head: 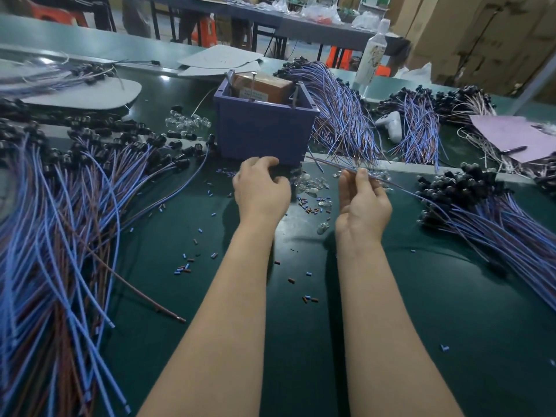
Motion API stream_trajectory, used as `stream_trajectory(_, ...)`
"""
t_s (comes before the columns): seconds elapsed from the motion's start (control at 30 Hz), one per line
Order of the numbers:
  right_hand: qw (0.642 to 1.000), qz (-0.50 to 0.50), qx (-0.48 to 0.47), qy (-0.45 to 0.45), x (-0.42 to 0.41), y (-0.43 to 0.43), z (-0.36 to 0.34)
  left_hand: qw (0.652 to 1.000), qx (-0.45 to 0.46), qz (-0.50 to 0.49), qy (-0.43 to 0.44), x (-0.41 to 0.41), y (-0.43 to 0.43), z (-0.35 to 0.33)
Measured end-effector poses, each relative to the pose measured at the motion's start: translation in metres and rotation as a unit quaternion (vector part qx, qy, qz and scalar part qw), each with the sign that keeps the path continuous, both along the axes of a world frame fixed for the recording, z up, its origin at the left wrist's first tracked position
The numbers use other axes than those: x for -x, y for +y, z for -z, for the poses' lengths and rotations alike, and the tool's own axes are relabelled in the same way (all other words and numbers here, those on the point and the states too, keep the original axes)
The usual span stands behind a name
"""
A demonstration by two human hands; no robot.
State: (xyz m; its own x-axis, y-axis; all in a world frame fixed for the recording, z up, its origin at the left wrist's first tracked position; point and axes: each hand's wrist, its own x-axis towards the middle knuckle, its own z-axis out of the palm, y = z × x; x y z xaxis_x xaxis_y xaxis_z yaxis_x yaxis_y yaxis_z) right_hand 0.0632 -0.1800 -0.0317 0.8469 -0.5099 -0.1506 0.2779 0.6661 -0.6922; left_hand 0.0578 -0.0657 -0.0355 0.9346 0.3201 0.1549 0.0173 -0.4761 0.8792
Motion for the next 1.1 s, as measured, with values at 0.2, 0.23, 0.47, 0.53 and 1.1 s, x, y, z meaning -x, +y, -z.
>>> stream_trajectory(0.2,0.99,-0.137,0.004,0.018,0.003,0.015,0.002,0.975,0.089,0.201,-0.023,0.007,-0.023,-0.006)
stream_trajectory(0.23,0.987,-0.158,0.022,0.035,0.004,0.018,0.002,0.975,0.112,0.191,-0.028,0.007,-0.026,-0.005)
stream_trajectory(0.47,0.91,-0.154,0.385,0.012,0.015,0.025,-0.002,0.921,0.382,0.049,-0.062,-0.002,-0.014,-0.003)
stream_trajectory(0.53,0.849,-0.03,0.525,-0.051,0.019,0.021,-0.007,0.906,0.416,-0.023,-0.07,-0.005,-0.006,-0.002)
stream_trajectory(1.1,0.808,-0.056,0.587,0.008,0.018,0.027,0.006,0.96,0.264,0.066,-0.069,-0.004,-0.014,0.002)
